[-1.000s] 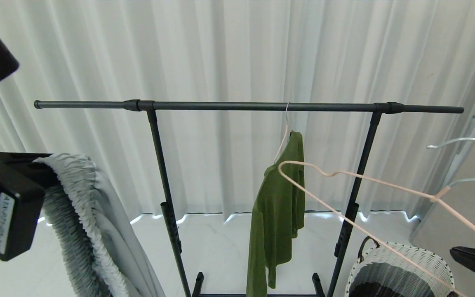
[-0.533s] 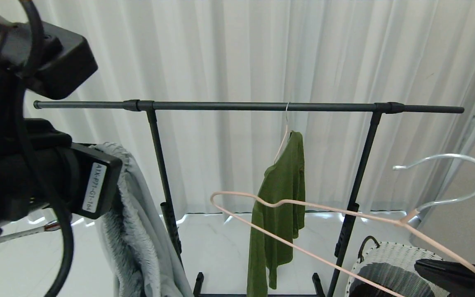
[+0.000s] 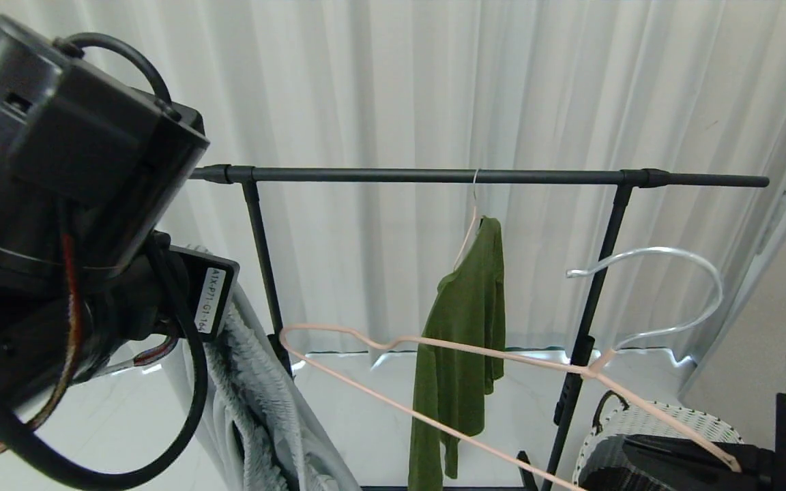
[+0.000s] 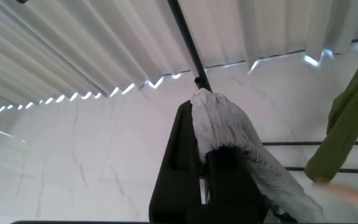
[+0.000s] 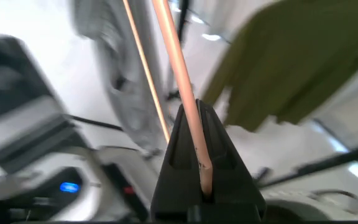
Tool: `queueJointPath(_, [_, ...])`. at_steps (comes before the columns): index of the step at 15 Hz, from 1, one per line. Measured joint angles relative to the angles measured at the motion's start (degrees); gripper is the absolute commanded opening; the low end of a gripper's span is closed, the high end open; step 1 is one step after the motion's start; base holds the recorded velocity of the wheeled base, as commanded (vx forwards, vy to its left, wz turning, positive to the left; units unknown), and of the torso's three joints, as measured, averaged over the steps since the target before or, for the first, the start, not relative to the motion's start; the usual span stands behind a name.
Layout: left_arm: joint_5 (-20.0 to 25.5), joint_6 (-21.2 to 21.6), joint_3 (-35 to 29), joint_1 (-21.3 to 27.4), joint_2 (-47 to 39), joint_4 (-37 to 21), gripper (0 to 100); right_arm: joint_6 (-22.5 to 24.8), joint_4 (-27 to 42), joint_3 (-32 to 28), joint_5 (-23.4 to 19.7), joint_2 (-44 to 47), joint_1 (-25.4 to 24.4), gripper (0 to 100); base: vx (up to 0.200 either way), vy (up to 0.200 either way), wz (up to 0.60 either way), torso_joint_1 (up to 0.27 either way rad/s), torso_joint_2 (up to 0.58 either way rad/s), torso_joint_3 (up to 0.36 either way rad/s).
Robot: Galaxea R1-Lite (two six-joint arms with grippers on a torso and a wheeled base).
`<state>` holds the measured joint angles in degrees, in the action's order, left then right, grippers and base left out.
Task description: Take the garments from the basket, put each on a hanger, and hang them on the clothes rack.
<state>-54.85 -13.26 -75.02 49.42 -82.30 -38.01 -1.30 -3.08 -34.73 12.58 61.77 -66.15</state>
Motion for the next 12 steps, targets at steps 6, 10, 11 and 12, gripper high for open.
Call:
queueJointPath(6, [-0.06,-0.77,0.40,-0.59,-0.89,0.05,0,-5.89,-0.11,-2.28,-0.02,2.67,-5.18,0,0.000,0.000,0.00,0.000,0.00,0.000])
queueJointPath(10, [-0.96,-0.80,0.49,0.07,-0.83,0.05,0,-11.30,-1.95,-1.60,0.59,4.71,-4.94,0,0.000,0.000,0.00,0.000,0.00,0.000])
queueJointPath(11, [-1.65,-0.80,0.52,0.63,-0.83,0.05,0,-12.51,-3.58,-0.68,0.68,5.60,-4.89,0,0.000,0.000,0.00,0.000,0.00,0.000])
queueJointPath(12, [-1.76,-0.80,0.52,0.96,-0.83,0.05,0,-12.92,-4.55,-0.07,0.83,6.39,-4.85,0,0.000,0.000,0.00,0.000,0.00,0.000])
